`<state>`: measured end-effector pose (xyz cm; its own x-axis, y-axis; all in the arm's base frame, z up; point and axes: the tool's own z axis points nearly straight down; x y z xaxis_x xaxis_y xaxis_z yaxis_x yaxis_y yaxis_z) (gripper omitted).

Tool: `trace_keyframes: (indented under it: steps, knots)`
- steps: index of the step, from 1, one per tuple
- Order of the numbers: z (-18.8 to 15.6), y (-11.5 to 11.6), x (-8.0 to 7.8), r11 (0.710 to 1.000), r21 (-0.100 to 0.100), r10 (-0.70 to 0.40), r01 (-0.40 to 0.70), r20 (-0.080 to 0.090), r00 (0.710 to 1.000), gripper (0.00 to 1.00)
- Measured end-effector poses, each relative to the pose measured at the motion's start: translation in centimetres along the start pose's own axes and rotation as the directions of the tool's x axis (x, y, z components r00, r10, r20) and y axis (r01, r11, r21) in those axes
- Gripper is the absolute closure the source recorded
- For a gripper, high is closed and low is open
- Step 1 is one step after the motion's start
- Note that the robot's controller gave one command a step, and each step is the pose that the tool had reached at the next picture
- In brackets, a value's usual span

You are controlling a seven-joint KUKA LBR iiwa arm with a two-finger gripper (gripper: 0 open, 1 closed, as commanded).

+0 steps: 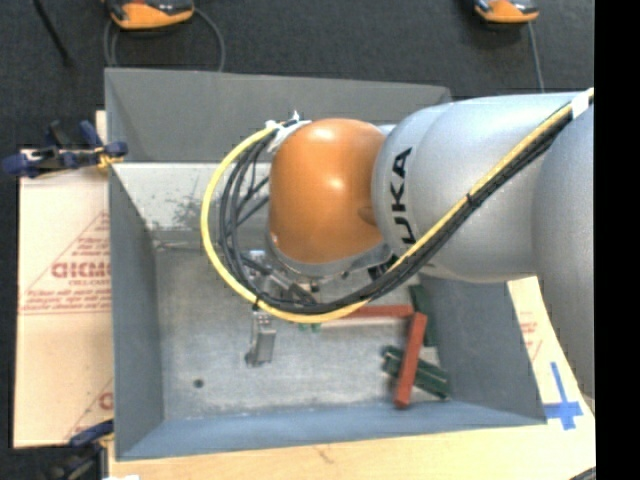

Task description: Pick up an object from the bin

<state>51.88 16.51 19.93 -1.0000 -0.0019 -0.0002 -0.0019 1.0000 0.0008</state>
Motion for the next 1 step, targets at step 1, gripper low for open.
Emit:
trace_keyframes:
  steps: [1]
  knots:
    - [12.39,-3.49,-7.48,0.985,0.003,-0.172,0.172,0.001,0.985,0.0]
